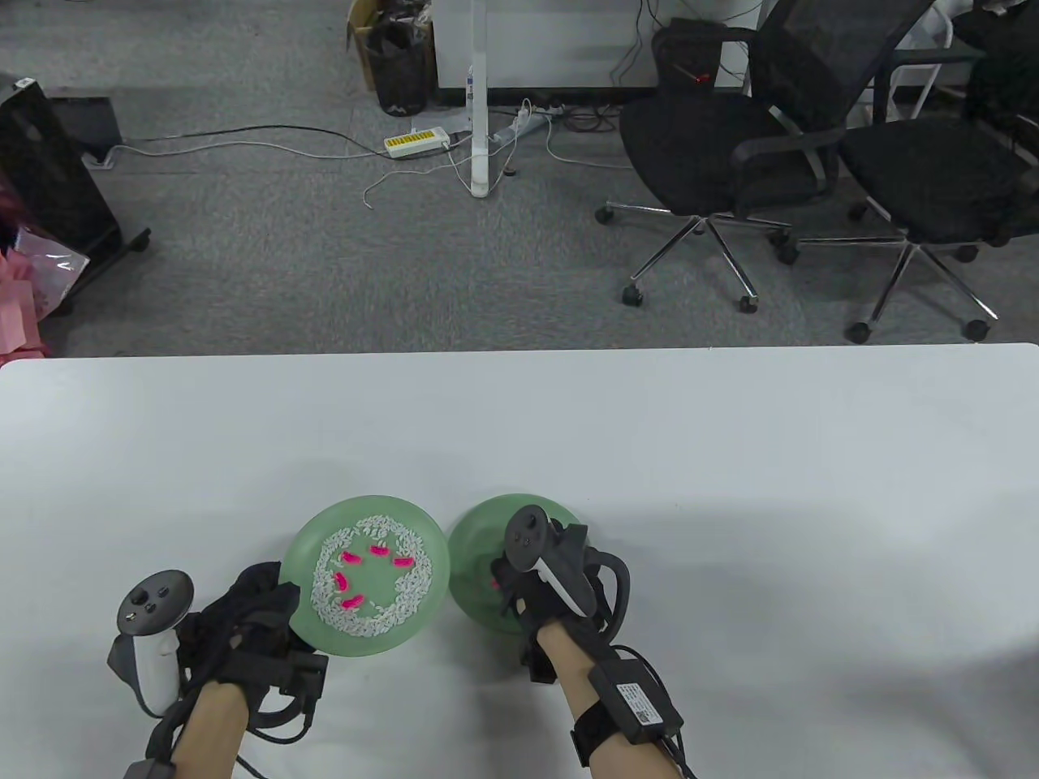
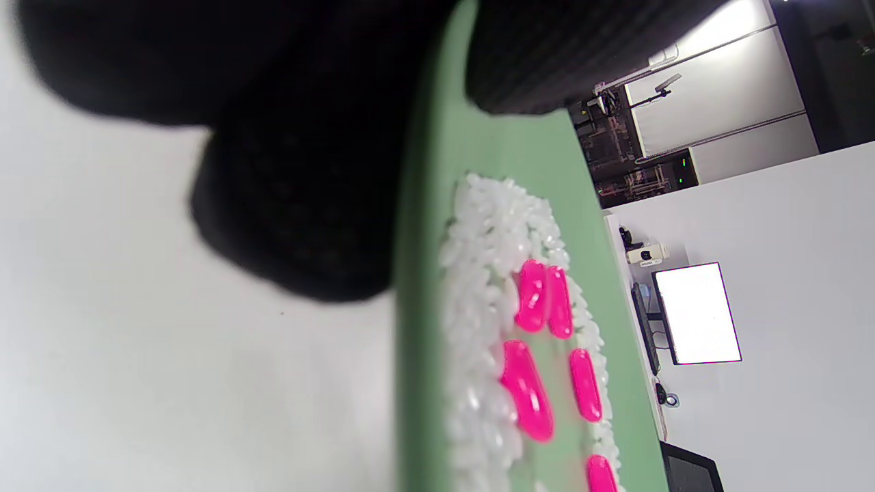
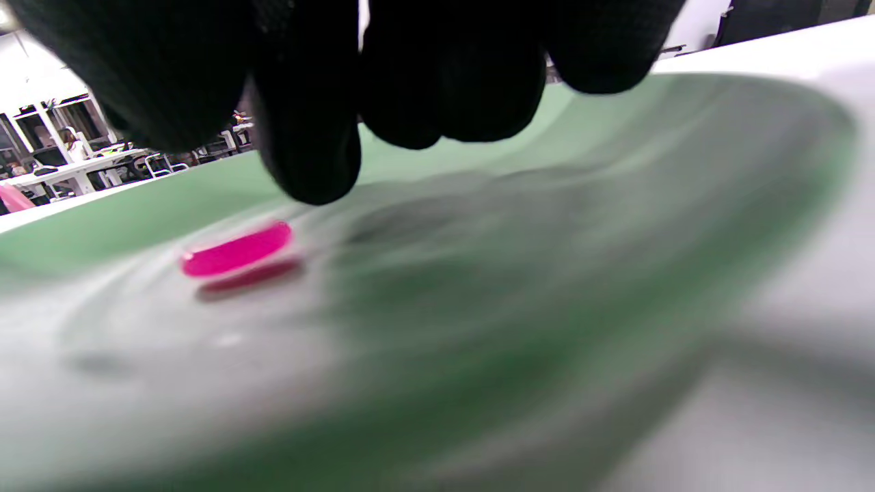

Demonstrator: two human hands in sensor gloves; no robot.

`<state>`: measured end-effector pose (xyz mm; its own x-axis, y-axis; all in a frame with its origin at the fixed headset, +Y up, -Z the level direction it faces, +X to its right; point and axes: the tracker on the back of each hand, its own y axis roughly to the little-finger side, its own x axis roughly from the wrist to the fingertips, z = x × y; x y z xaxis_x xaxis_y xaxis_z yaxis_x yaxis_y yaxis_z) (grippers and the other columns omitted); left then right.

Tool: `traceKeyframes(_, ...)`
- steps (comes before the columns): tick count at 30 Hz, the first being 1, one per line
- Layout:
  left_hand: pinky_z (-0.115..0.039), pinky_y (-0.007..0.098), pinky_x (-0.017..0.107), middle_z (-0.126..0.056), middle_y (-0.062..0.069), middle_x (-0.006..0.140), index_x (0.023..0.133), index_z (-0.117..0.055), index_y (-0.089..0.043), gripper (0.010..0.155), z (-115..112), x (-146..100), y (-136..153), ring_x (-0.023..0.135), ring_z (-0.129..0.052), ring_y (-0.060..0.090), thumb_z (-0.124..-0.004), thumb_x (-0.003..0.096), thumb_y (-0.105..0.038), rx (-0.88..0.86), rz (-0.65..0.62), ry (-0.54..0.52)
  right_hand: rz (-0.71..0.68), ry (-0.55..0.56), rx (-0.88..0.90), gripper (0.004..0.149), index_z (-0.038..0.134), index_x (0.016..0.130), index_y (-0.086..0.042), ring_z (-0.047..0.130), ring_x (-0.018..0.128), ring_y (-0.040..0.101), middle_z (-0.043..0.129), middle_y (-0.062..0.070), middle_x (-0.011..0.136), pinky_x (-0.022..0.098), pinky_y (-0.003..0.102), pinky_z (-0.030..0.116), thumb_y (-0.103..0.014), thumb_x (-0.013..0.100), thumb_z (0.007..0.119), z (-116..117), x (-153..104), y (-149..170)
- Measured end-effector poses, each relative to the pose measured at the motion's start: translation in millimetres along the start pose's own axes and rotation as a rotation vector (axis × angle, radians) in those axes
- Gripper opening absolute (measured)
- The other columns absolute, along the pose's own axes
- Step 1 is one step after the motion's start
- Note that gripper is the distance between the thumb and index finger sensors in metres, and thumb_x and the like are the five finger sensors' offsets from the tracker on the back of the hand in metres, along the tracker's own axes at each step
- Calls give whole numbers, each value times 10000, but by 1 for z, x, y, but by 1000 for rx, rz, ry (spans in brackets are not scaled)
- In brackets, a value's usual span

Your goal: Pick gummy candy with hand pinch into plate

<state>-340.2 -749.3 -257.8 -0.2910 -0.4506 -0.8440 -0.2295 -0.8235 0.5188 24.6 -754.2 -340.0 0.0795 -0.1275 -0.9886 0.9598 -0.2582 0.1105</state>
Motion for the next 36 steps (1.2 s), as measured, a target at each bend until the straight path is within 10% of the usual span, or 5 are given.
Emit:
traceKeyframes(13, -944, 301, 135, -1004, 54, 725, 934, -764, -178, 528, -6, 0, 2, 201, -1125, 266, -810, 423, -307, 20, -9, -17, -267, 177, 231, 550, 895, 796, -291, 798, 760, 242, 786, -46, 900, 618, 497, 677, -560, 319, 837, -53, -53, -79)
traceKeyframes(20, -950, 300, 136, -999, 53, 729, 933, -757, -178, 529, -12, -3, 3, 206, -1132, 265, -806, 422, -307, 18, -5, -49, -183, 102, -41, 539, 926, 742, -273, 805, 752, 254, 804, -35, 890, 618, 495, 679, -597, 325, 822, -27, -74, -141)
traceKeyframes(36, -953, 299, 133, -993, 65, 731, 932, -754, -172, 531, -13, -2, 3, 203, -1130, 272, -804, 420, -306, 17, 6, -76, -131, 92, -103, 503, 941, 692, -266, 817, 724, 257, 828, -34, 852, 606, 496, 683, -584, 315, 847, 3, -67, -156)
